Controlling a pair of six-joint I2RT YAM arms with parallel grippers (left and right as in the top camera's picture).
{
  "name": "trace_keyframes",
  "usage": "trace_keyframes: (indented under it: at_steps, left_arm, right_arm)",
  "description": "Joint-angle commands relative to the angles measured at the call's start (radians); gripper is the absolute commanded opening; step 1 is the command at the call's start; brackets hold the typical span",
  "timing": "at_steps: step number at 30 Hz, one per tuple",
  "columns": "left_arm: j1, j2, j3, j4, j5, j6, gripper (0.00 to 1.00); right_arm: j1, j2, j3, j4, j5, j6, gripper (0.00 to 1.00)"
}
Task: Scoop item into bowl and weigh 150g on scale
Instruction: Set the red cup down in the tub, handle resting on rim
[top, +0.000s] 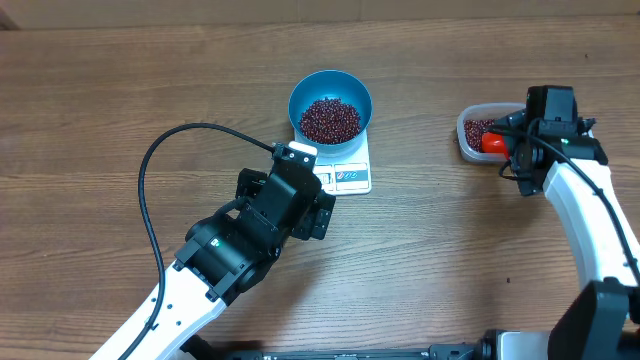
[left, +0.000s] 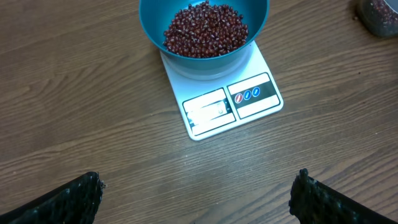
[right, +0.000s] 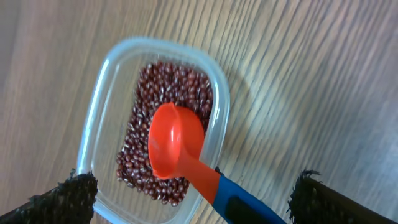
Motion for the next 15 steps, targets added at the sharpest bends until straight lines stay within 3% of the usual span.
trace_keyframes:
  at_steps: [1, 15]
  left_arm:
    - [0.010, 0.003, -0.004, 0.000, -0.003, 0.008, 0.99]
    - [0.010, 0.003, -0.004, 0.000, -0.003, 0.008, 0.99]
  right_arm:
    - [-0.003, -0.071, -0.003, -0.017, 0.090, -0.008, 1.00]
    - [-0.003, -0.172, -0.003, -0.032, 0.122, -0.010, 1.00]
